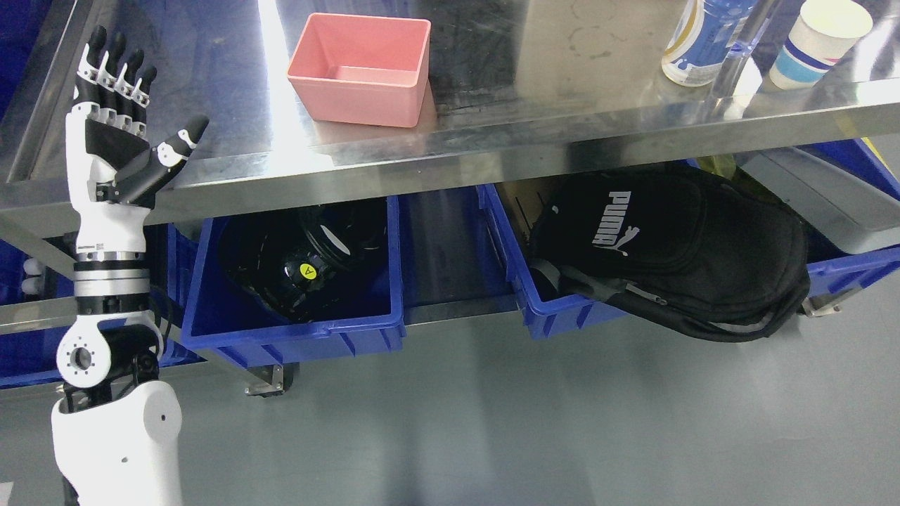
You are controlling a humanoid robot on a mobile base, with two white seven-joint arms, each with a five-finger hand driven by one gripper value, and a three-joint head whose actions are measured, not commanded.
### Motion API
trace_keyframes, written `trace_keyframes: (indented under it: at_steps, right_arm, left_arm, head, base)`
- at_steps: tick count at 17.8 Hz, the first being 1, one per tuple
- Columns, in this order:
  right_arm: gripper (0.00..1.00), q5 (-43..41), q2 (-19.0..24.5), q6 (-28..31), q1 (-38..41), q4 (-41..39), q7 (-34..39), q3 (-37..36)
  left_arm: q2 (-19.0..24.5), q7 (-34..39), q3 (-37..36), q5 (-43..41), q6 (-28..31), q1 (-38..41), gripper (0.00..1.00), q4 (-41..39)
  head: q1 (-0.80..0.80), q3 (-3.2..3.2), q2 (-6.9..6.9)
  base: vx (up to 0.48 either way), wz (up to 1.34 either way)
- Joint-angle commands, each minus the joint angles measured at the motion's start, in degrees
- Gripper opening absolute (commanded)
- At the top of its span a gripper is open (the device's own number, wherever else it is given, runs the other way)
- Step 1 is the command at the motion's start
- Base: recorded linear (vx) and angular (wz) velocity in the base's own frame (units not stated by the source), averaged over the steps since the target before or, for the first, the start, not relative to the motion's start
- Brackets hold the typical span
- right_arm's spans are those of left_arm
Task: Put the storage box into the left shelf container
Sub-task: 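Raise the left hand and reach toward the pink box on the table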
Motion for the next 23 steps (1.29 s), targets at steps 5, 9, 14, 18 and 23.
trace_keyframes:
  at_steps: [5,9,14,18,23]
  right_arm:
    - [1.00,-0.09,-1.00,-0.03,-0.35,-1.00,0.27,-0.17]
    - [1.00,-0.09,-1.00,-0.03,-0.35,-1.00,0.27,-0.17]
    - [1.00,-0.09,-1.00,-0.03,-0.35,-1.00,0.27,-0.17]
    - [1.00,-0.09,-1.00,-0.03,-0.35,-1.00,0.36,-0.17]
    - [1.00,-0.09,-1.00,-0.03,-0.35,-1.00,0.36,-0.17]
  left_arm:
    - [15.59,-16.08,1.21,-0.03,-0.15,-7.31,1.00,3.12]
    - [31.96,-36.61,-7.79,-2.91,-0.42,-20.31,1.00,12.26]
    - [33.07,-41.46,-30.29,-13.24,-0.51,-35.35,1.00,18.59]
    - [26.73,-41.82,-37.71,-21.11,-0.51,-38.89,0.99,23.87]
    - [23.39,-41.82,-40.01,-22.35,-0.42,-40.56,0.98,25.99]
  head:
    - [0.00,0.00,0.00]
    - [0.00,0.00,0.00]
    - [0.00,0.00,0.00]
    - [0.00,0.00,0.00]
    - [0.00,0.00,-0.01]
  base:
    - [0.000,0.00]
    - [0.000,0.00]
    - [0.000,0.00]
    - [0.000,0.01]
    - [0.000,0.00]
